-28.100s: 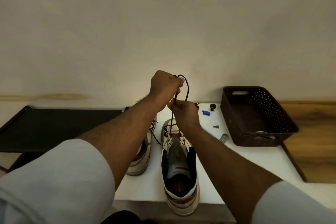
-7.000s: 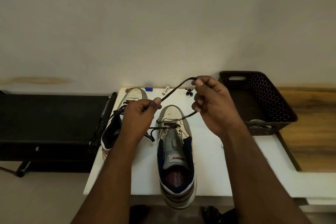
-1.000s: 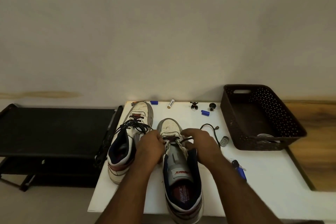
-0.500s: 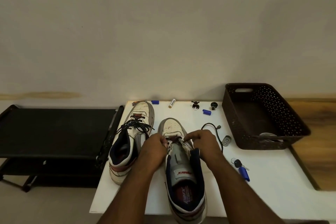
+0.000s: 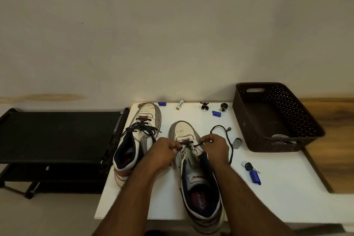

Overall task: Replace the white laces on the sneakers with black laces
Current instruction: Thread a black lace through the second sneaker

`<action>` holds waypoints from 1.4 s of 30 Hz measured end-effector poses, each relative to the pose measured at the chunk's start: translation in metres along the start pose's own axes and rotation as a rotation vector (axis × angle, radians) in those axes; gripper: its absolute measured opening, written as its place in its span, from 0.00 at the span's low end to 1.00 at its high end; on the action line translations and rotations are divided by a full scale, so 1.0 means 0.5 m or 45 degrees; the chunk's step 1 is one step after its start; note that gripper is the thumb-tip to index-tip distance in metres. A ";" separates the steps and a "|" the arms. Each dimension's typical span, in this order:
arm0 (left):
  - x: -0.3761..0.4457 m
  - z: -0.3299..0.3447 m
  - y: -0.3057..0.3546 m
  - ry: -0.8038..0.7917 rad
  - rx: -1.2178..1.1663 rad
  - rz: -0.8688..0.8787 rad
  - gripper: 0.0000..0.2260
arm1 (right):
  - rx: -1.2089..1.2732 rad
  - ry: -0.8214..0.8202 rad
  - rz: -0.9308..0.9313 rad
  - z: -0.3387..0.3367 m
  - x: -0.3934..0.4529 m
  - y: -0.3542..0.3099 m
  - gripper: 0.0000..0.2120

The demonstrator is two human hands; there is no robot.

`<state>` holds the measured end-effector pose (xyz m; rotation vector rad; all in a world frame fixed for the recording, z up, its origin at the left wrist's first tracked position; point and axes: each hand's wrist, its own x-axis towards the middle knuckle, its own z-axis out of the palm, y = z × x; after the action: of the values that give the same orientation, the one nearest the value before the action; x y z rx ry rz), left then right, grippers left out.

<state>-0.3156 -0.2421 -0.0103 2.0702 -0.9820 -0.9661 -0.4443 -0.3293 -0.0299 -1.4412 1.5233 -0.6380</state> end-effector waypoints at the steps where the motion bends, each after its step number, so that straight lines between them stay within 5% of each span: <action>1: -0.003 0.001 -0.002 0.036 -0.017 -0.002 0.13 | 0.036 -0.003 0.019 -0.008 -0.001 -0.003 0.08; 7: -0.030 -0.003 0.004 0.444 0.135 0.142 0.05 | -0.369 -0.290 -0.199 -0.089 -0.007 -0.052 0.13; 10: -0.048 0.006 0.021 0.365 0.072 0.034 0.16 | -0.409 -0.510 -0.308 -0.098 -0.030 -0.059 0.10; 13: -0.054 0.012 0.035 0.241 0.188 -0.102 0.21 | -0.555 -0.454 -0.413 -0.076 -0.044 -0.058 0.03; 20: -0.055 -0.009 0.048 0.002 -0.052 -0.187 0.12 | -0.616 -0.218 -0.543 -0.030 -0.050 -0.068 0.05; 26: -0.039 -0.011 0.024 0.080 -0.121 -0.151 0.18 | -0.108 -0.436 -0.405 -0.014 -0.048 -0.048 0.09; 32: -0.032 -0.014 0.003 0.080 -0.291 -0.193 0.08 | -0.228 -0.530 -0.453 -0.019 -0.037 -0.040 0.09; 42: -0.030 -0.014 0.004 0.058 -0.499 -0.284 0.08 | -0.276 -0.569 -0.526 -0.017 -0.030 -0.036 0.09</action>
<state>-0.3172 -0.2290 0.0002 1.8805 -0.4942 -1.1175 -0.4444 -0.3199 -0.0069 -1.9382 0.9740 -0.3551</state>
